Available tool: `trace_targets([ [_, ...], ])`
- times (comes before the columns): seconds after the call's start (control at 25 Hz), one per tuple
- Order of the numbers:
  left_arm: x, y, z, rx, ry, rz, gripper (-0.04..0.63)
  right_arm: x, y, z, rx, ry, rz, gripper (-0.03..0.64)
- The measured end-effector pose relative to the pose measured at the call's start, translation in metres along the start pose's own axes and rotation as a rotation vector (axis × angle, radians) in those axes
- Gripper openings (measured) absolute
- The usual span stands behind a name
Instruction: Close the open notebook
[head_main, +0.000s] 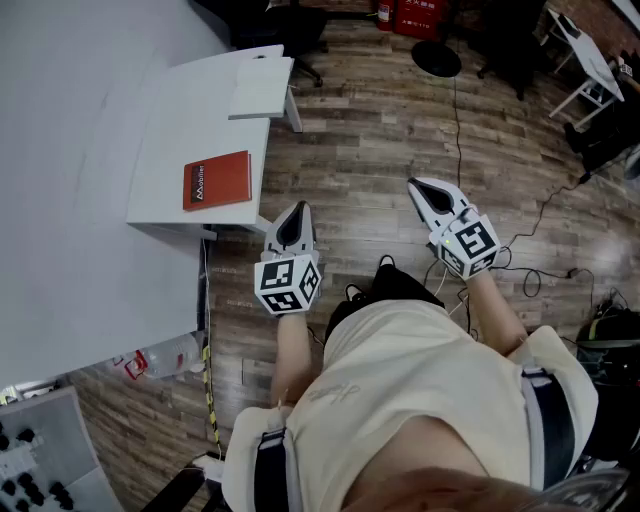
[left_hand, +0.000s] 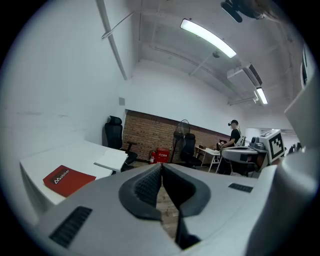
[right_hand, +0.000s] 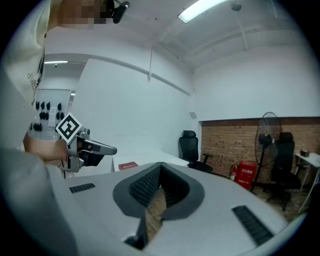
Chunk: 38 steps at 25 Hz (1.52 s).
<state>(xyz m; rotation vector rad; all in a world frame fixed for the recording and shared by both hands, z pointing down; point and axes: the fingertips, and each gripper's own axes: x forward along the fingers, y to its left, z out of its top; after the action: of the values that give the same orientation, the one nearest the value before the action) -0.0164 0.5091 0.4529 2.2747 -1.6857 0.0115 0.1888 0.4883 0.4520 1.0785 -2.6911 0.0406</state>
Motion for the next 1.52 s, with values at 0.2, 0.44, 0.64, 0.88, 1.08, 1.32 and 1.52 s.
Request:
trace_targets([
  [0.2,0.009,0.001,-0.002,0.011,0.037,-0.011,0.021,0.003,-0.007,-0.002,0.027,-0.038,-0.014,0.005],
  [0.44,0.043,0.014,-0.010,0.007,0.074,-0.003,0.021,0.021,-0.021,-0.011,0.041,-0.037,-0.018,0.005],
  [0.64,0.089,0.005,0.004,0.057,0.078,-0.001,0.021,0.036,-0.066,-0.019,0.058,-0.023,-0.025,0.005],
  [0.88,0.154,0.011,0.030,0.125,0.087,0.020,0.023,0.067,-0.132,-0.006,0.024,-0.046,-0.043,0.005],
  [1.08,0.204,0.009,0.037,0.110,0.091,0.003,0.120,0.098,-0.172,-0.002,0.016,-0.066,-0.021,0.005],
  [1.32,0.246,0.002,0.040,0.131,0.124,0.030,0.126,0.121,-0.214,0.007,0.020,-0.096,0.031,0.005],
  [1.52,0.277,-0.002,0.040,0.120,0.141,0.039,0.126,0.142,-0.242,0.007,0.046,-0.097,0.068,0.005],
])
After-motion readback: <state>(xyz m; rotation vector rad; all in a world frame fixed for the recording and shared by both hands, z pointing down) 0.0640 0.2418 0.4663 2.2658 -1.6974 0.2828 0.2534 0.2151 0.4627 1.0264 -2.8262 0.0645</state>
